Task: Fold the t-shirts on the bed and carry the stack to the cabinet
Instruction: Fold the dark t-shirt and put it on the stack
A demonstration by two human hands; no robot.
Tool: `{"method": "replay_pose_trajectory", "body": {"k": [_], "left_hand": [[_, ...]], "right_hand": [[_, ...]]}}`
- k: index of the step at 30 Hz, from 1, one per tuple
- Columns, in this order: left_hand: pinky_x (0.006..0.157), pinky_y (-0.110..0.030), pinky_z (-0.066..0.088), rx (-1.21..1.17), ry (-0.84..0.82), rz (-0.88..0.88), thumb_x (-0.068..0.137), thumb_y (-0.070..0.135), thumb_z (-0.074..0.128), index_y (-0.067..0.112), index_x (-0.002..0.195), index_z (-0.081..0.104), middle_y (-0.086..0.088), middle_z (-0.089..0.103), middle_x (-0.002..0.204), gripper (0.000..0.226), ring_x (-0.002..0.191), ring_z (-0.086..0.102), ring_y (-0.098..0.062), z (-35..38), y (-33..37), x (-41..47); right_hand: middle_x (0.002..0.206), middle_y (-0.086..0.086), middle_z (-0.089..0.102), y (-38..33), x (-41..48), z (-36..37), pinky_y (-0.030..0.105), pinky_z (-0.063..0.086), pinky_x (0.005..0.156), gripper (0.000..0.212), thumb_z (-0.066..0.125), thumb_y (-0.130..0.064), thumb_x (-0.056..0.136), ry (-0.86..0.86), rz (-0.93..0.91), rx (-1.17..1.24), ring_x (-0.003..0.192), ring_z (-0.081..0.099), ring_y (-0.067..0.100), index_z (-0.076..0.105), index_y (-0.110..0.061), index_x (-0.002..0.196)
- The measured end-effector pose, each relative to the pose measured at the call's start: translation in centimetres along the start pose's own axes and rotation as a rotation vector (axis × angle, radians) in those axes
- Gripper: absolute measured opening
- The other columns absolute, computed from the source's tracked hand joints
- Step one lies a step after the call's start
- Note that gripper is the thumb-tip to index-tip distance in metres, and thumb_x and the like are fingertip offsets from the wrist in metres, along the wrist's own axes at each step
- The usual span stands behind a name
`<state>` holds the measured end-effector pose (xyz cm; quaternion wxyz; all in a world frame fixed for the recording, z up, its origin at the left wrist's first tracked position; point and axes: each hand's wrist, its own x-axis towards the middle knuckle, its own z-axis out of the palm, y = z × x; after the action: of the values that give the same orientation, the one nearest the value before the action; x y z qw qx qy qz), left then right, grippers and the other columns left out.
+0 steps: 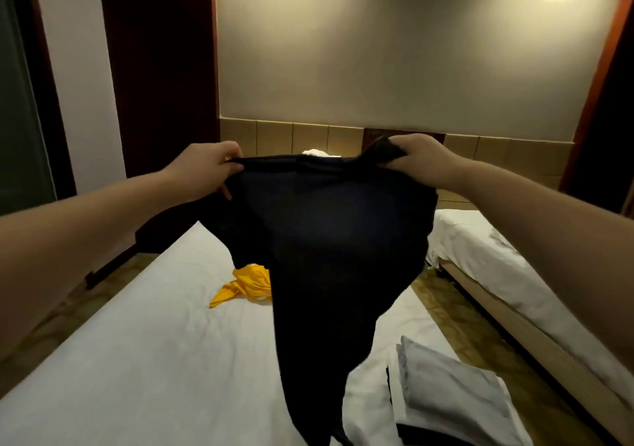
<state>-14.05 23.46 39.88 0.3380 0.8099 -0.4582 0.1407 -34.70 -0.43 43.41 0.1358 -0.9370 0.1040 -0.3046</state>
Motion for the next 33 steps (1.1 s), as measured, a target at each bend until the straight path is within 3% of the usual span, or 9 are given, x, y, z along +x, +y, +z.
{"method": "replay_pose_trajectory", "body": {"k": [3,9,16,18,21,25,27,31,33], "left_hand": [[0.058,-0.021,0.044,0.0,-0.04,-0.007,0.095,0.019,0.048,0.019,0.097,0.054,-0.003,0.059,0.088,0.007,0.066,0.064,-0.017,0.2,-0.6,-0.6],[0.068,-0.023,0.05,-0.062,-0.212,0.015,0.087,0.022,0.059,0.025,0.091,0.056,-0.001,0.06,0.09,0.005,0.084,0.06,-0.016,0.7,-0.6,-1.8],[0.067,-0.023,0.043,-0.14,-0.254,-0.064,0.08,0.018,0.069,0.023,0.089,0.059,0.0,0.061,0.09,0.014,0.086,0.059,-0.014,-0.7,0.0,-2.0],[0.069,-0.025,0.041,-0.047,-0.252,-0.054,0.08,0.017,0.069,0.023,0.091,0.06,0.002,0.059,0.089,0.016,0.087,0.057,-0.015,-0.2,-0.1,-2.2],[0.075,-0.029,0.037,0.025,-0.113,-0.017,0.085,0.018,0.064,0.015,0.1,0.062,-0.001,0.056,0.088,0.016,0.088,0.052,-0.018,0.5,-0.2,-2.4],[0.067,-0.029,0.035,-0.02,0.089,-0.005,0.088,0.021,0.061,0.016,0.093,0.059,-0.002,0.054,0.084,0.007,0.083,0.05,-0.019,0.0,-0.4,-1.7],[0.067,-0.029,0.034,0.015,0.107,-0.012,0.088,0.021,0.06,0.016,0.093,0.059,-0.004,0.055,0.086,0.007,0.083,0.05,-0.019,0.5,-0.9,-1.0],[0.066,-0.024,0.044,-0.067,-0.043,-0.099,0.09,0.018,0.057,0.016,0.1,0.059,-0.004,0.058,0.09,0.01,0.082,0.058,-0.018,3.3,-3.3,1.1],[0.066,-0.024,0.049,-0.07,-0.055,-0.16,0.091,0.016,0.056,0.016,0.101,0.058,-0.005,0.059,0.092,0.01,0.082,0.061,-0.019,5.4,-4.9,2.8]], "right_hand": [[0.077,-0.012,0.06,-0.1,-0.1,-0.9,0.015,0.041,0.068,0.011,0.065,-0.025,0.086,-0.044,0.072,0.113,0.074,0.055,-0.001,0.062,-0.029,0.076],[0.091,-0.001,0.066,0.4,-1.0,-1.3,0.027,0.051,0.078,0.012,0.067,-0.029,0.083,-0.29,0.196,0.202,0.087,0.063,0.012,0.066,-0.019,0.09],[0.08,-0.008,0.073,-0.6,-2.1,-2.5,0.019,0.055,0.06,0.016,0.067,-0.02,0.081,-0.561,0.317,0.255,0.077,0.07,0.009,0.065,-0.013,0.095],[0.069,-0.014,0.071,-0.7,-2.1,-2.1,0.012,0.051,0.055,0.006,0.068,-0.019,0.082,-0.4,0.259,0.211,0.066,0.067,-0.001,0.065,-0.02,0.087],[0.061,-0.009,0.06,-0.4,-1.8,-0.6,0.002,0.038,0.049,0.013,0.063,-0.012,0.087,-0.029,0.123,0.112,0.051,0.055,-0.012,0.062,-0.021,0.078],[0.084,0.001,0.056,-0.7,-1.0,1.0,0.0,0.03,0.051,0.017,0.055,-0.007,0.088,0.28,-0.011,-0.003,0.07,0.052,0.006,0.064,-0.008,0.102],[0.088,0.002,0.057,-0.4,-0.1,1.7,0.005,0.033,0.057,0.02,0.052,-0.007,0.087,0.333,-0.01,-0.02,0.081,0.051,0.013,0.065,-0.006,0.102],[0.095,0.01,0.065,2.4,2.6,4.2,0.033,0.045,0.074,0.021,0.05,-0.007,0.084,0.267,0.0,-0.092,0.089,0.059,0.024,0.065,-0.006,0.099],[0.099,0.011,0.066,4.1,4.7,6.0,0.034,0.043,0.074,0.022,0.05,-0.007,0.082,0.241,0.005,-0.151,0.094,0.059,0.027,0.065,-0.009,0.098]]}}
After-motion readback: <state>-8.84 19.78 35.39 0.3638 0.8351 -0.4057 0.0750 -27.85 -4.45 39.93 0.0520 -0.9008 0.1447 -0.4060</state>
